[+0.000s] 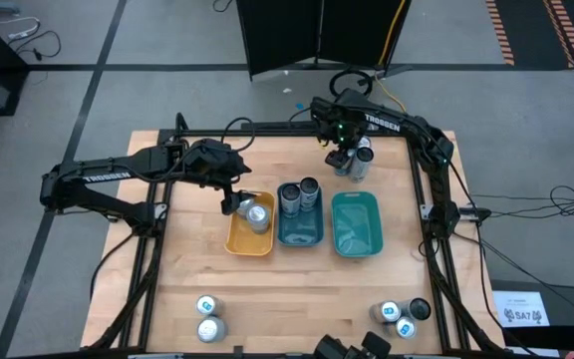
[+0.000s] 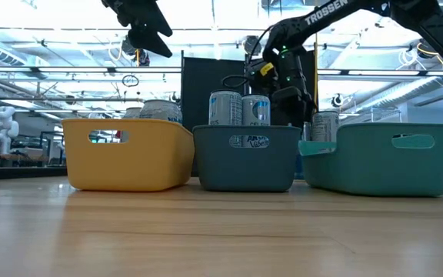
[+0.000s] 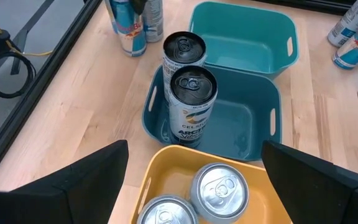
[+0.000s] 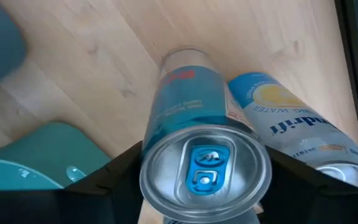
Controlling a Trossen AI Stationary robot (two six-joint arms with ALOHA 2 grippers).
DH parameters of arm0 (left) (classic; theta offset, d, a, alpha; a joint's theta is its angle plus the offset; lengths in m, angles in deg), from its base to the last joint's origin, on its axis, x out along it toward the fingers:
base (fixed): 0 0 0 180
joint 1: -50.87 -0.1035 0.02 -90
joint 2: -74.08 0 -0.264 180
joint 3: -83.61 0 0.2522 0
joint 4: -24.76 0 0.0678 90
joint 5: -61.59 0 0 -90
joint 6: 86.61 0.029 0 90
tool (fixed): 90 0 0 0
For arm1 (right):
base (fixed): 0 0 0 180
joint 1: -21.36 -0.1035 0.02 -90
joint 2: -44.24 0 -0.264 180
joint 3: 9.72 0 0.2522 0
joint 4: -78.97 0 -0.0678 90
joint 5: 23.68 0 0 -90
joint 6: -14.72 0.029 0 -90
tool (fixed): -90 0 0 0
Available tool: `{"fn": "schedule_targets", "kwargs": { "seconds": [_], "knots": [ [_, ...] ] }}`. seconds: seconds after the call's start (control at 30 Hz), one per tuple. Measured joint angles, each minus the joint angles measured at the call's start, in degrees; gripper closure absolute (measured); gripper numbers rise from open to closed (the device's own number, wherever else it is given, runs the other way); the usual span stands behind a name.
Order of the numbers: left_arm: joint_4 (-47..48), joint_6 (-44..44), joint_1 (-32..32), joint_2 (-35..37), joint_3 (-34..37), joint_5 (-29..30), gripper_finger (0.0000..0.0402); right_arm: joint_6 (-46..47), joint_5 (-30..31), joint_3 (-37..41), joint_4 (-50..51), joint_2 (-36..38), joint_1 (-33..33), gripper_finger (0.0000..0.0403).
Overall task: Sort soda cans
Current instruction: Put the blue soda can into the green bin
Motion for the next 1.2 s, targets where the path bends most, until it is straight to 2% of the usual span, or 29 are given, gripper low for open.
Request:
{"fn": "schedule_targets", "kwargs": {
  "seconds": [0.07, 0.3, 0.57, 0.77, 1.0, 1.2],
  "knots": [
    [0.0, 0.0, 0.0, 0.0, 0.0, 0.0, 0.0023, 0.65, 0.08, -0.02, -0.14, 0.1, -0.3, 0.0182],
    [0.0, -0.02, 0.0, 0.0, 0.0, 0.0, 0.0023, 1.29, 3.03, -0.47, -0.61, 1.59, -1.61, 0.0184],
    [-0.7, -0.39, 0.0, 0.0, 0.0, 0.0, 0.0023, 7.54, 3.38, -13.09, 5.32, 8.19, -4.06, 0.0184],
    [-0.83, -0.39, 0.0, 0.0, 0.0, 0.0, 0.0023, 15.83, 2.37, -18.46, 5.52, 16.9, -9.48, 0.0183],
    [-4.31, -0.42, 0.0, -0.02, 0.0, 0.0, 0.0023, 32.21, 2.55, -18.49, 5.58, 26.19, -18.38, 0.0182],
    [-5.53, -0.41, 0.0, -0.02, 0.0, 0.0, 0.0023, 44.0, 2.54, -16.92, 5.33, 29.77, -26.66, 0.0182]
  ]
}}
